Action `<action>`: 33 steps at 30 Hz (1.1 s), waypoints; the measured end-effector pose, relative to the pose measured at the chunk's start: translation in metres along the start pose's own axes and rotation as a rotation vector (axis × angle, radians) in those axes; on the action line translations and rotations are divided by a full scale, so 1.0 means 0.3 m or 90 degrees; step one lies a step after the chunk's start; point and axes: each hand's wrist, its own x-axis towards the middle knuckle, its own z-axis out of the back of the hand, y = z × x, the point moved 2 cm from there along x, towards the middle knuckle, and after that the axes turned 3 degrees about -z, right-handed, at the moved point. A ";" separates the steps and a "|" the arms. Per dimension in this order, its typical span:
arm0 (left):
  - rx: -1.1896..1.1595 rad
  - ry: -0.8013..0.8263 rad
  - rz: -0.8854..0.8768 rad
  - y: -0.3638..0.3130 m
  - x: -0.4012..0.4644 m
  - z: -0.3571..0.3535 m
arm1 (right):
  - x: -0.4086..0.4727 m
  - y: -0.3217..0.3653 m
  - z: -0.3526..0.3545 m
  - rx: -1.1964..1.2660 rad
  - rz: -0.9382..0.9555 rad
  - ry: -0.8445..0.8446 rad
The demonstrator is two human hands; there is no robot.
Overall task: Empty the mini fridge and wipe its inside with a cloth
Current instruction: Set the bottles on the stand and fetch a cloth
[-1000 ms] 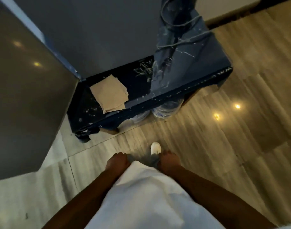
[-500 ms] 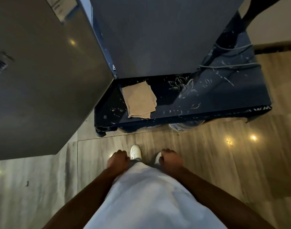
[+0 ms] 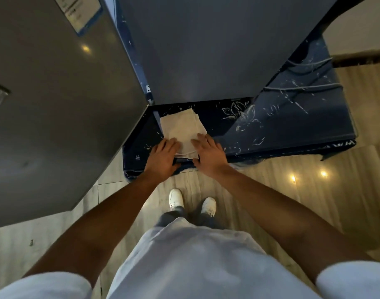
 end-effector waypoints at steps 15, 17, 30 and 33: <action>-0.008 0.036 -0.050 -0.026 0.031 0.013 | 0.001 -0.014 0.026 -0.023 0.010 -0.039; -0.075 0.053 -0.044 -0.011 0.032 0.037 | -0.002 -0.010 0.048 -0.022 -0.001 -0.026; -0.551 -0.218 0.040 -0.083 -0.149 0.342 | -0.157 0.045 0.412 0.348 -0.026 -0.143; -0.609 -0.242 -0.008 -0.123 -0.214 0.418 | -0.218 0.068 0.481 0.461 0.010 -0.163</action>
